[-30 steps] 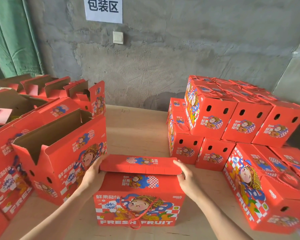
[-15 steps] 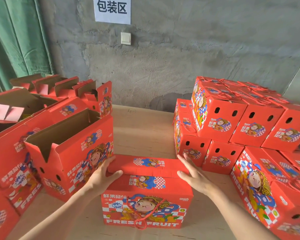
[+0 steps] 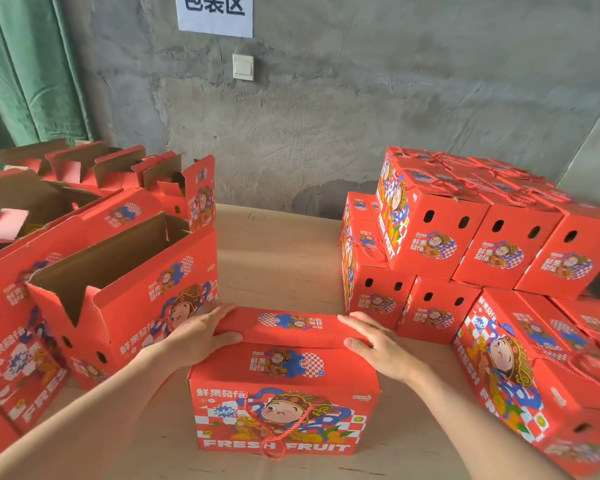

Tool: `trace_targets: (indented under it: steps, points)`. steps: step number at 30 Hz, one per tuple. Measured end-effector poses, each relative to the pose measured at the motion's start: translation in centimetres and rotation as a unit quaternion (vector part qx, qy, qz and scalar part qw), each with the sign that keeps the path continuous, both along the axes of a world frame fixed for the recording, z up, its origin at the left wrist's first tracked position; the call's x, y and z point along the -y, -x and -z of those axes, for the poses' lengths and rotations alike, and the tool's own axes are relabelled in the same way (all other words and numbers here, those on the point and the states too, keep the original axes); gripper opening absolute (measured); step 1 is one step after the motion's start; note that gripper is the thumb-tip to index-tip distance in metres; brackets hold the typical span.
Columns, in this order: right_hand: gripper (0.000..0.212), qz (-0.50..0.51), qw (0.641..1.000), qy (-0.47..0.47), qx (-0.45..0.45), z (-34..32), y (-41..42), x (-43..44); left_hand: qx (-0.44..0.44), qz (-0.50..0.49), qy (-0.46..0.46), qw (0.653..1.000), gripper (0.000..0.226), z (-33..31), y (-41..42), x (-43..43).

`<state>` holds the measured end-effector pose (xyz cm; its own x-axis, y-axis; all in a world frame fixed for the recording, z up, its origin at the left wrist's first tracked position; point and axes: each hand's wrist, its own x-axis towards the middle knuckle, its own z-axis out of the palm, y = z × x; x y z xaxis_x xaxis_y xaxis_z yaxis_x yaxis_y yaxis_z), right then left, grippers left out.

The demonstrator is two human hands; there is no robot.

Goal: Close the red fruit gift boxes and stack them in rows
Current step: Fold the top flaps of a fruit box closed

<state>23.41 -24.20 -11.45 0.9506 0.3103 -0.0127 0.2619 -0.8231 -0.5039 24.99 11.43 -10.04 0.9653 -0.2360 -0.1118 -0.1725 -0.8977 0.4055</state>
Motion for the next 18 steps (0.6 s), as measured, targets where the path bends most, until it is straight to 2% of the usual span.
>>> trace_targets:
  steps: [5,10,15,18]
  points:
    - [0.05,0.0,1.0,0.005,0.014,0.6,-0.3,0.2,0.014,0.01,-0.008,1.0,0.064,-0.1,0.2,0.2]
    - [0.045,0.001,0.999,-0.025,0.023,0.7,0.0,0.0,0.023,0.013,-0.016,1.0,0.064,-0.2,0.7,0.4]
    - [0.045,0.016,0.999,-0.02,0.033,0.8,0.2,-0.2,0.025,0.04,-0.202,0.978,0.075,-1.9,-0.2,0.9]
    - [0.045,0.02,0.999,-0.01,0.036,0.7,0.3,-0.3,0.035,0.058,-0.218,0.973,0.09,-2.2,-0.3,3.8]
